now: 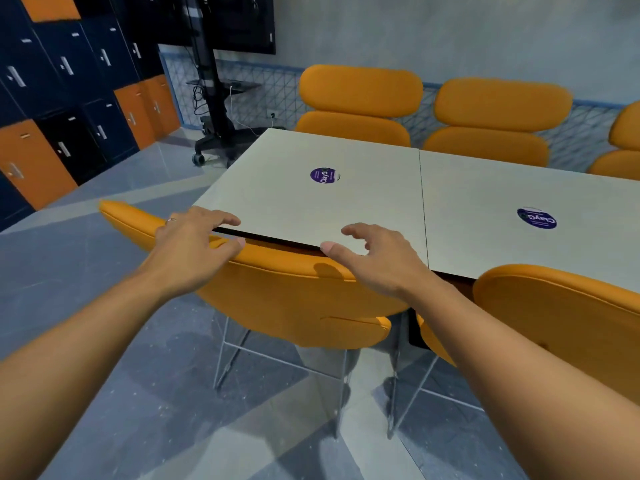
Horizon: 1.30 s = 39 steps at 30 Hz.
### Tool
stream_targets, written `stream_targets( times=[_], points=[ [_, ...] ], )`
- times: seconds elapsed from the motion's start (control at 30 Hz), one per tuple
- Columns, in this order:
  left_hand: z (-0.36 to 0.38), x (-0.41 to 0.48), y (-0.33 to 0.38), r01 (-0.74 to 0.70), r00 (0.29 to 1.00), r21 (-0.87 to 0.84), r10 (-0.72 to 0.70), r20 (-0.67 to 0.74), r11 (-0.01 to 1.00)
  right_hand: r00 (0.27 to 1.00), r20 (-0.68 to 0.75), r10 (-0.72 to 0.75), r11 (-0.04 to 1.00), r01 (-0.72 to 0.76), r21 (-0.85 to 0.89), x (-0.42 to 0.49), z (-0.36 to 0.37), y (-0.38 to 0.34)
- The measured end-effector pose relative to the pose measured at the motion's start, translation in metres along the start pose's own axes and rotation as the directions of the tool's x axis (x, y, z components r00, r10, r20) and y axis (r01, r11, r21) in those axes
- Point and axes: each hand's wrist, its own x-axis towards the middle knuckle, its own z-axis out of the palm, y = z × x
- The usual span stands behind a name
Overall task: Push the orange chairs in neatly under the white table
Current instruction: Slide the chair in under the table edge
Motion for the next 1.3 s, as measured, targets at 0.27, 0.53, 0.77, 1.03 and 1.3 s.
stream_targets(
  times=[0.27,0.53,0.77,1.03,1.3],
  points=[
    [-0.002,0.042,-0.068,-0.087,0.980,-0.001,0.085,0.182,0.996,0.977,0.212,0.038,0.977,0.008,-0.215,0.024,0.034,-0.043],
    [-0.009,0.066,-0.135,-0.273,0.926,0.043,0.251,0.281,0.961,0.980,-0.036,0.197,0.835,-0.187,-0.517,0.018,0.081,-0.086],
    [-0.016,0.076,-0.164,-0.360,0.900,0.133,0.306,0.311,0.924,0.935,-0.255,0.247,0.761,-0.350,-0.546,0.010,0.112,-0.099],
    [-0.005,0.085,-0.170,-0.324,0.938,0.310,0.259,0.232,0.894,0.942,-0.241,0.233,0.765,-0.330,-0.553,0.013,0.109,-0.092],
    [-0.002,0.066,-0.162,-0.305,0.949,0.329,0.256,0.185,0.894,0.959,-0.212,0.190,0.799,-0.276,-0.534,0.005,0.102,-0.079]
  ],
)
